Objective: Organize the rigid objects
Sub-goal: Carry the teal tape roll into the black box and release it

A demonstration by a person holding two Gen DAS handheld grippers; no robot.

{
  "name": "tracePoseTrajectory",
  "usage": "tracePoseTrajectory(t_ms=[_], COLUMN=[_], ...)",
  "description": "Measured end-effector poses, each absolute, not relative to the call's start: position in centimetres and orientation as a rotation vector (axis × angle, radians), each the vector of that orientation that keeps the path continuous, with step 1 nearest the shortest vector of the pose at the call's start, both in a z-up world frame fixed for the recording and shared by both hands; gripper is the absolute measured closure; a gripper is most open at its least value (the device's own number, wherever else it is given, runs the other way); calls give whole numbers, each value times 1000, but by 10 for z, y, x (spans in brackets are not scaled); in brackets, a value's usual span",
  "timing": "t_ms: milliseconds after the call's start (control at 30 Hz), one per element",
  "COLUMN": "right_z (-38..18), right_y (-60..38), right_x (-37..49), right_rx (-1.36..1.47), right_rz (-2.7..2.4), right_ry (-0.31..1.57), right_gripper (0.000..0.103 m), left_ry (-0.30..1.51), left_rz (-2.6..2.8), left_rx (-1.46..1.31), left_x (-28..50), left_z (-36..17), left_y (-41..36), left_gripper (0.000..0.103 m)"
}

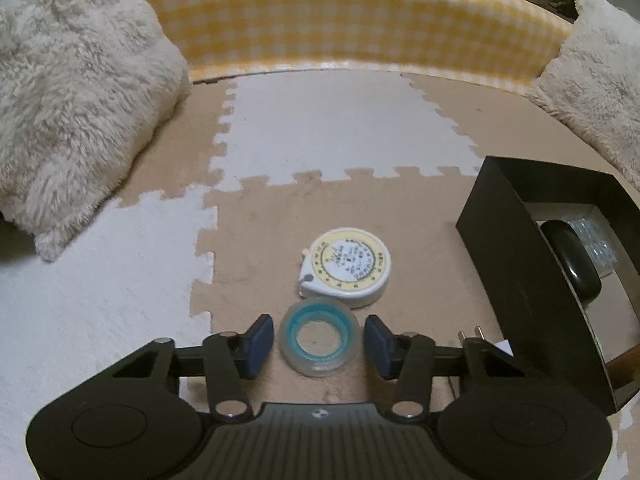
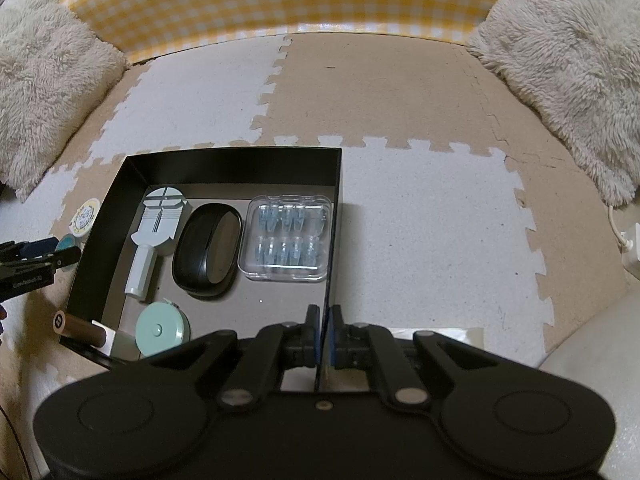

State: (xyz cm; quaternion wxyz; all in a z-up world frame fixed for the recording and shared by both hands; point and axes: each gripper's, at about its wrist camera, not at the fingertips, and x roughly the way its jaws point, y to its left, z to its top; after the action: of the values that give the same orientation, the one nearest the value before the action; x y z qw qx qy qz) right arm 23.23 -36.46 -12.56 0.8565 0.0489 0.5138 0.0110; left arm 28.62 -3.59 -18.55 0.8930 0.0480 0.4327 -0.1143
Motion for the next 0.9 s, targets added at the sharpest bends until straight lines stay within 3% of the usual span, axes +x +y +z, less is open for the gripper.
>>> tracePoseTrajectory(t_ms=[333, 900], right_z=[-126, -126], right_y=[-365, -363], right_x=[233, 233], right_rx=[102, 100], right_rz=[24, 24], right_ry=[1082, 1083], right_gripper=[98, 98], left_ry=[882, 755], left_rz=[-239, -519], left_rx=[85, 72], left_x=[285, 250], left_z=[-178, -98], left_y=[-35, -101], left_gripper=[59, 59])
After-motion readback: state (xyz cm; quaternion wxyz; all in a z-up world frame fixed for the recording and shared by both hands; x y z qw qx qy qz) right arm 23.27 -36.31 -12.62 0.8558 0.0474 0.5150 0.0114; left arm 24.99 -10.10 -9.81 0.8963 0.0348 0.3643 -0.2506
